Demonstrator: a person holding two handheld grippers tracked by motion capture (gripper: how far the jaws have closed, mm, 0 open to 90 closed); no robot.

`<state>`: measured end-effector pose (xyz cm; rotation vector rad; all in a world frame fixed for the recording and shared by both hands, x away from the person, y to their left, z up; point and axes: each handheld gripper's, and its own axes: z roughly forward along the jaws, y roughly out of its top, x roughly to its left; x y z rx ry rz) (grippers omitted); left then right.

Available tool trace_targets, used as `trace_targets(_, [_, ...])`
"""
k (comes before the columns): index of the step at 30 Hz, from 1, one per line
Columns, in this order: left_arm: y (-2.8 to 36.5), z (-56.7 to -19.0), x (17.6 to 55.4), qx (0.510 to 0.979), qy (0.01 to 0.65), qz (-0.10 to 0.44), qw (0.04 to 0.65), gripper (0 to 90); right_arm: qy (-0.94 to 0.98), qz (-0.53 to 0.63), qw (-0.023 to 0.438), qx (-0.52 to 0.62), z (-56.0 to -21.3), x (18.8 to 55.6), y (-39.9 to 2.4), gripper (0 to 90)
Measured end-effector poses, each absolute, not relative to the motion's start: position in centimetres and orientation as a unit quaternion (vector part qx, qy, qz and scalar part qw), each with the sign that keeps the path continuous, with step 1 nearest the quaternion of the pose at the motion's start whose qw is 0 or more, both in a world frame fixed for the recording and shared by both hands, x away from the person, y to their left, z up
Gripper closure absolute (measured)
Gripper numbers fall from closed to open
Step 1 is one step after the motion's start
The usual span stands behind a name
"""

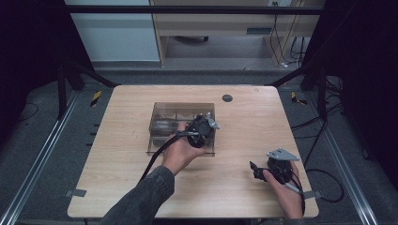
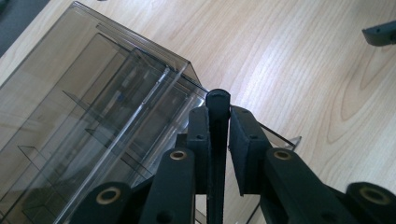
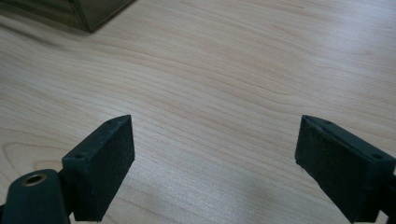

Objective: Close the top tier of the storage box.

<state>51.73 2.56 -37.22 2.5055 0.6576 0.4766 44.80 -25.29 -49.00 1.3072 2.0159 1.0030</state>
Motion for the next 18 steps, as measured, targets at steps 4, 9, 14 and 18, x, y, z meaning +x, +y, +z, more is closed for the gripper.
trace_targets(4, [2.47, -37.43, 51.73, 0.92, 0.245, 0.169, 0.256, 78.2, 0.747, 0.371, 0.266, 0.483, -49.06, 44.84, -25.26, 12.2])
trace_targets(9, [2.39, -37.68, 51.53, 0.921, 0.239, 0.172, 0.256, 78.2, 0.743, 0.377, 0.265, 0.486, -48.95, 44.78, -25.33, 12.2])
trace_targets(14, [2.45, -37.88, 51.54, 0.921, 0.24, 0.172, 0.254, 78.2, 0.744, 0.377, 0.264, 0.484, -48.94, 44.8, -25.33, 12.2])
trace_targets(18, [2.77, -38.12, 51.75, 0.92, 0.244, 0.172, 0.253, 78.2, 0.742, 0.38, 0.262, 0.486, -48.91, 44.77, -25.39, 12.2])
